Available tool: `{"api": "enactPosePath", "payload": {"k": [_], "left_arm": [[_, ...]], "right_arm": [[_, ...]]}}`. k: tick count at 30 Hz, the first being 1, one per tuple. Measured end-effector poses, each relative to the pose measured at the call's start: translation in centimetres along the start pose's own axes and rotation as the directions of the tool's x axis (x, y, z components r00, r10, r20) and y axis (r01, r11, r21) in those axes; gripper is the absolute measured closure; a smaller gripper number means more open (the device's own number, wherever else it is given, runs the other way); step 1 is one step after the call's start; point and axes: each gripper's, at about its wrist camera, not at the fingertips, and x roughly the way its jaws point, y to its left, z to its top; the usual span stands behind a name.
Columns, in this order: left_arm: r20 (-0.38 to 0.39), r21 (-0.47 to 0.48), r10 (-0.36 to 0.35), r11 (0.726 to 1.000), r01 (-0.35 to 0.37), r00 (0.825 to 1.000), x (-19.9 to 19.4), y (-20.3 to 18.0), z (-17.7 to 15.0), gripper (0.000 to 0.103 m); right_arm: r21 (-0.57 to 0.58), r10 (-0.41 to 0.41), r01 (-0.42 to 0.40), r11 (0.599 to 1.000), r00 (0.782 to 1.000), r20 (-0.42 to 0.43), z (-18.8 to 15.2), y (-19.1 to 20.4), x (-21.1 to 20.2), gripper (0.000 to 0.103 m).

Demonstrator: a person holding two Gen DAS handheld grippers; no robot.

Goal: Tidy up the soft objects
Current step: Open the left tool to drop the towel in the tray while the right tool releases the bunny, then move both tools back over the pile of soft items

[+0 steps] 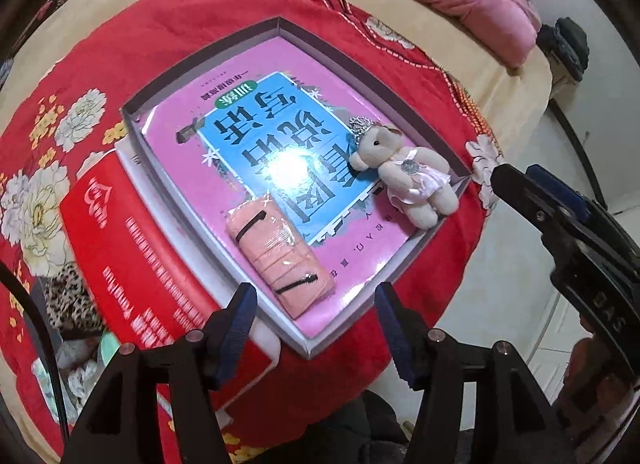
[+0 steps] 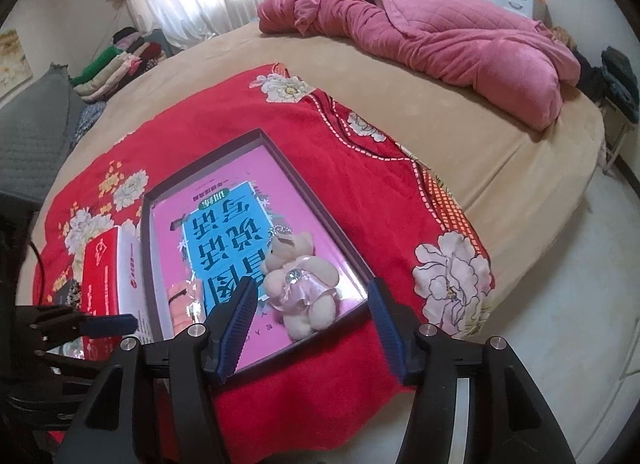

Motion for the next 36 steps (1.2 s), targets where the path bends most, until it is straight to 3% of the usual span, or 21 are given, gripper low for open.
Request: {"api": "enactPosePath", "payload": {"k": [3,5,10,17,22,29,36], "left_arm": [[0.029,-0.01,-0.002,1.0,0.003,1.0,-1.2,0.5,-0.8,0.03],[0.047,-0.012,-0.009,1.0,0.01,0.999,-2.1,0.8,-1.5,0.027],[0.096,-0.033,0.006,0.999,-0.003,0.995,-4.2,1.9,-3.1,0.027],[0.161,-0.035,0.068,0.997,-0.063,0.985,-6.3,2.8,-4.7,0.027],[0.193,-0.056,0.06,0.997,-0.051,0.979,-7.6,3.3,-5.8,0.027],[0.235,-0.09,0.117,0.991,-0.099,0.965,-9.5,5.0,-7.6,0.027],[0.259,-0.149,0.135,0.984,-0.099,0.956,-11.3,7.5,-9.3,0.026]], "right_arm": [[-0.001,-0.001,0.001,1.0,1.0,0.01,-0.1,0.4,-0.6,0.042],[-0.01,-0.01,0.011,1.0,1.0,0.022,-0.2,0.9,-1.2,0.035],[-0.043,-0.018,0.02,0.999,0.999,0.045,-0.4,2.5,-2.3,0.032],[-0.078,-0.087,0.094,0.993,0.992,0.09,-0.8,4.5,-3.8,0.029],[-0.075,-0.092,0.1,0.992,0.989,0.112,-1.0,5.2,-4.9,0.029],[-0.091,-0.073,0.088,0.992,0.984,0.16,-1.4,6.9,-7.0,0.029],[-0.131,-0.031,0.058,0.99,0.98,0.196,-1.2,9.2,-8.8,0.029]]}}
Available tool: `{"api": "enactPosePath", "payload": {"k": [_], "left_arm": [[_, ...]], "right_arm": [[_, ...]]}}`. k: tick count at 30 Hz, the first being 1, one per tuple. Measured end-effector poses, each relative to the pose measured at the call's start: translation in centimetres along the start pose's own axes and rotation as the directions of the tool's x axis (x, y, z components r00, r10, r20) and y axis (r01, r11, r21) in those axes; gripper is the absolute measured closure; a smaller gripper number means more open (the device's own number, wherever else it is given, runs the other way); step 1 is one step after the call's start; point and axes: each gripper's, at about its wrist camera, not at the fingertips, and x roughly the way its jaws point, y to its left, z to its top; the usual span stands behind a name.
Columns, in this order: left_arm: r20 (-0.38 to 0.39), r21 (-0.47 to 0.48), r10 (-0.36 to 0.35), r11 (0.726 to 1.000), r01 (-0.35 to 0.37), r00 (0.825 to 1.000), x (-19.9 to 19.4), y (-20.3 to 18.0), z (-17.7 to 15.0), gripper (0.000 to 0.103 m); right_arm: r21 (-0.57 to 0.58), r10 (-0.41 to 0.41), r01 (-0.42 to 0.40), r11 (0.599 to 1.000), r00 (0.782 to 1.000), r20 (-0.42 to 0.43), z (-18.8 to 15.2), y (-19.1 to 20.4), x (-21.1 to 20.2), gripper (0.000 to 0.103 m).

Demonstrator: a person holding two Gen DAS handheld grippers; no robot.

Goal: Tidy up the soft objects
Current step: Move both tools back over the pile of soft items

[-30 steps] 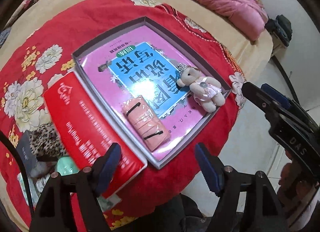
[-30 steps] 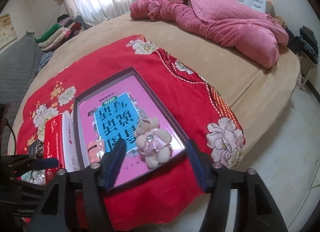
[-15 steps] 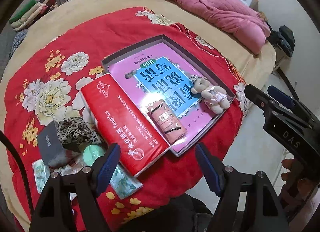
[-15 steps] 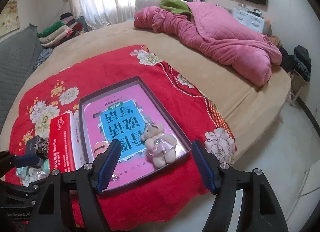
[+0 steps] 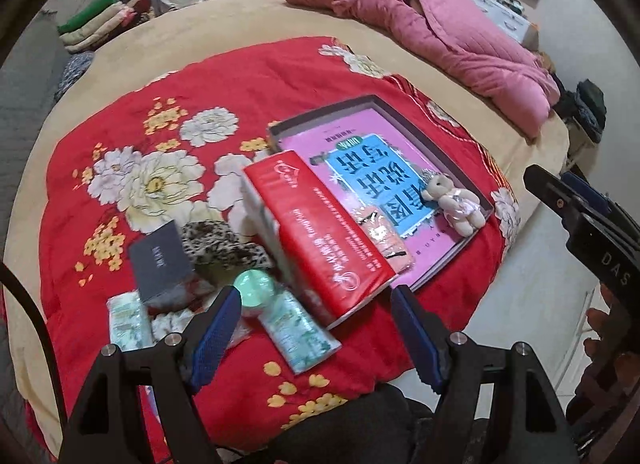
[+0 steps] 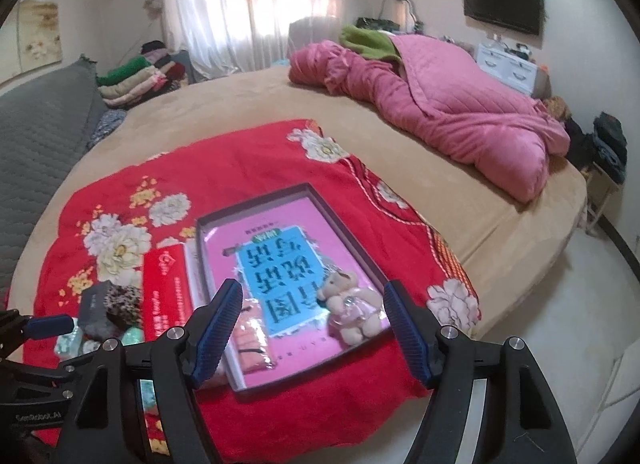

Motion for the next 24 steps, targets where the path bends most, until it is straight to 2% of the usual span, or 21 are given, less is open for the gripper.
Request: {"api": "enactPosePath", "payload": {"k": [11,18,24], "left_arm": [[0.027,-0.064,-0.004,0.998,0.006,1.0,-1.7,3.2,-0.5,0.026],[0.036,-0.104,0.0,0.995,0.003,0.999,-2.6,5.2,-1.2,0.026],[0.046,-0.149,0.013,0.989,-0.006,0.999,-3.8,7.9,-1.8,0.026]], "right_arm": [[-0.063,0.04,-0.038,0.997,0.999,0.029,0.6,3.6,-1.6,0.029],[-0.079,0.134,-0.131,0.988,0.99,0.039,0.6,5.5,-2.3,0.029],[-0.1,0.162,-0.159,0.982,0.986,0.023,0.4,7.5,-2.4,0.029]]}}
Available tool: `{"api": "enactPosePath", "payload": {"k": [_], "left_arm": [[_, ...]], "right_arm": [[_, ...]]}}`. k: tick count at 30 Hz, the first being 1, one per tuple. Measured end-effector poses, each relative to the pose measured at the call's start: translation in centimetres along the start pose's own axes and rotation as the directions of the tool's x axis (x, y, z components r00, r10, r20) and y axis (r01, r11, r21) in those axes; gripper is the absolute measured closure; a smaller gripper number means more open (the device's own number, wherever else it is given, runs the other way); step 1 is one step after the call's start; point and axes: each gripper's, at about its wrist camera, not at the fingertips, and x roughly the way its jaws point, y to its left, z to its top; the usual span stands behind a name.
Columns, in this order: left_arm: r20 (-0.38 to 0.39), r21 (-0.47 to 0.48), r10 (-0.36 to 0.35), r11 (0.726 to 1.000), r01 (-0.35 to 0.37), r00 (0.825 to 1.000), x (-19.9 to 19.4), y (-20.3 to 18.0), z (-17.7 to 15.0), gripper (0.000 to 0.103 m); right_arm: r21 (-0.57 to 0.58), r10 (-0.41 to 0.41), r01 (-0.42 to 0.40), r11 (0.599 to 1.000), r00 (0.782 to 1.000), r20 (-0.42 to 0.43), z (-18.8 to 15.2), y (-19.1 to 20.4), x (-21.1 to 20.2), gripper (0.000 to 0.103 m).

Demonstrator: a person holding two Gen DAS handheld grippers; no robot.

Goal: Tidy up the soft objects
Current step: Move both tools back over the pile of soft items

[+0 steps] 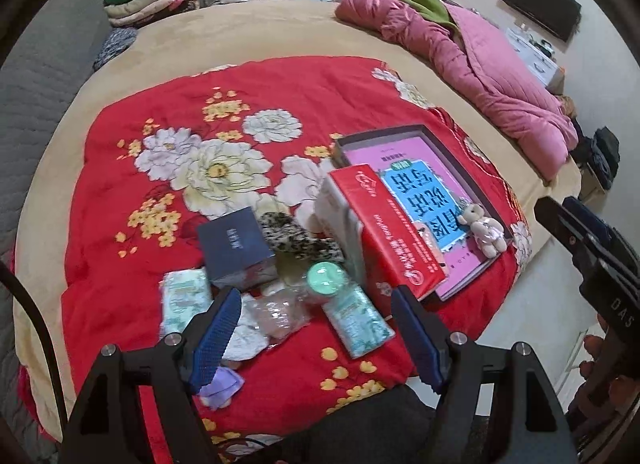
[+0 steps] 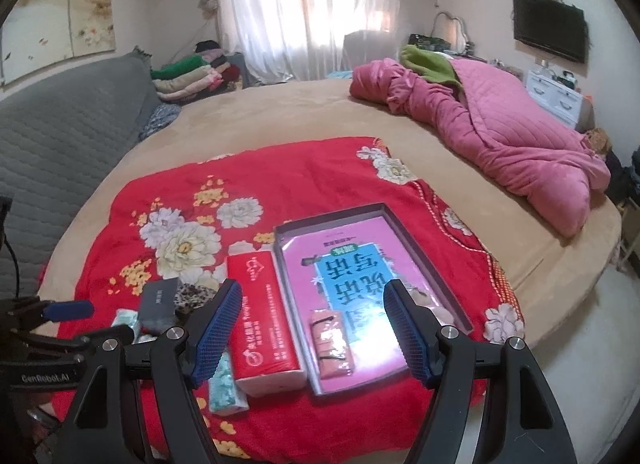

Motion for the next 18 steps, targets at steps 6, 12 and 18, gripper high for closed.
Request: {"api": "enactPosePath", "payload": {"k": [6,12,18], "left_arm": [[0.009,-0.071,0.015,0.997,-0.015,1.0,-1.0,3.5,-0.3,0.026],[0.017,-0.137,0.043,0.99,-0.04,0.999,-2.0,7.2,-0.8,0.026],[0.015,-0.19,0.058,0.98,-0.054,0.998,-2.4,9.9,-1.6,0.026]], "right_arm": [[-0.047,0.038,-0.038,0.998,0.999,-0.011,0.1,2.3,0.2,0.029],[-0.091,0.067,-0.069,0.993,0.997,-0.026,-0.2,4.4,0.6,0.029],[-0.135,0.087,-0.092,0.987,0.995,-0.042,-0.9,5.9,0.7,0.029]]}}
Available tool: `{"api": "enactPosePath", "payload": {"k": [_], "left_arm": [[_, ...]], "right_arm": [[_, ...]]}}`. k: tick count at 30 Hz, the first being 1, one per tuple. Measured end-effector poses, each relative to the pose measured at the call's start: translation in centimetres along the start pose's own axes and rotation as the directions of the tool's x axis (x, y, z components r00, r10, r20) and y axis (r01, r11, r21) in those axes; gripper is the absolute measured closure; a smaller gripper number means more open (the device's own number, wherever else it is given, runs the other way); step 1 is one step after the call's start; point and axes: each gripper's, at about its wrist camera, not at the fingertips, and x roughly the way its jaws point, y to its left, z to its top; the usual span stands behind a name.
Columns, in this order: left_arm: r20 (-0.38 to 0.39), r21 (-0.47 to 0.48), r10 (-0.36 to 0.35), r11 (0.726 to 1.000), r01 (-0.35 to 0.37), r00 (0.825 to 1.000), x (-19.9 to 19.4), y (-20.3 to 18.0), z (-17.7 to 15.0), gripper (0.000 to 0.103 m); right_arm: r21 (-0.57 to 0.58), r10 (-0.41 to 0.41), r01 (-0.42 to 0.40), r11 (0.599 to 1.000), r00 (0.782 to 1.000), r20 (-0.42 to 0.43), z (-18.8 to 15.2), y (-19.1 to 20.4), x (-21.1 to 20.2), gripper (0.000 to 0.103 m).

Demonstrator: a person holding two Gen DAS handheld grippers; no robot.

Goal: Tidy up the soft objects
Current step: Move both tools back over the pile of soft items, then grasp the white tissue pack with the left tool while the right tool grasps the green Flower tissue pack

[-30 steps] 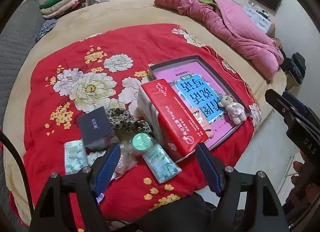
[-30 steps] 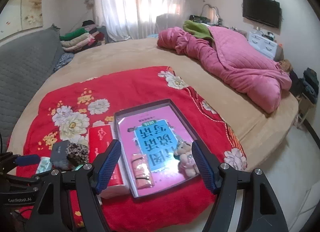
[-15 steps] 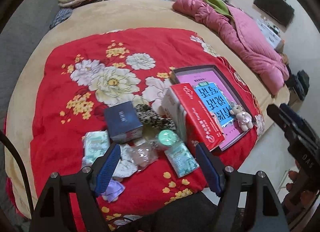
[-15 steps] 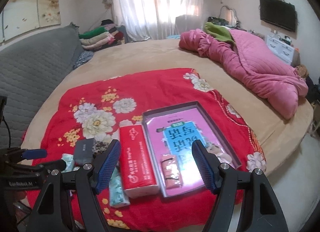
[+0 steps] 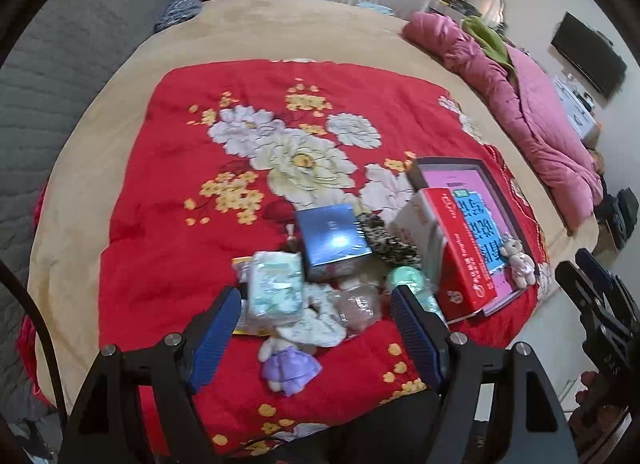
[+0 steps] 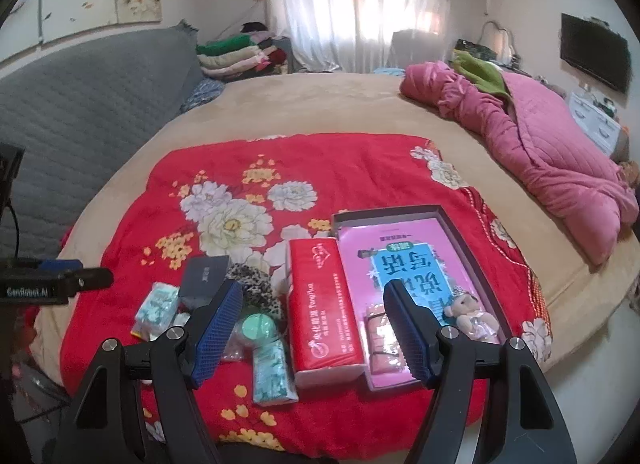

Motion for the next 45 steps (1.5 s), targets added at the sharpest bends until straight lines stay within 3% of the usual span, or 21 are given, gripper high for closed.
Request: {"api": "enactPosePath", "payload": {"k": [19,29,45], "left_arm": [[-0.084,-0.086,0.053,0.994,-0.06,0.995,3.1,5.5,-2.6,0.026],[-0.137,-0.074,0.055,0.995,-0.066,0.989,5.9,5.1,-3.7,0.026],[-0.19,-0.085,0.044,0.995,-0.061,0.981,9.6,5.0,-3.4,0.026]], "right_arm": [[-0.093,0.078,-0.087,0.992,0.993,-0.093,-2.9,3.4,2.5,0.029],[-0.064,0.043,-0.061,0.996,0.968,-0.249,-8.3,4.1,6.0,0.029],[-0.104,-0.082,0.046,0.993,0.926,-0.368,-11.8,6.1,12.6,0.029]]}}
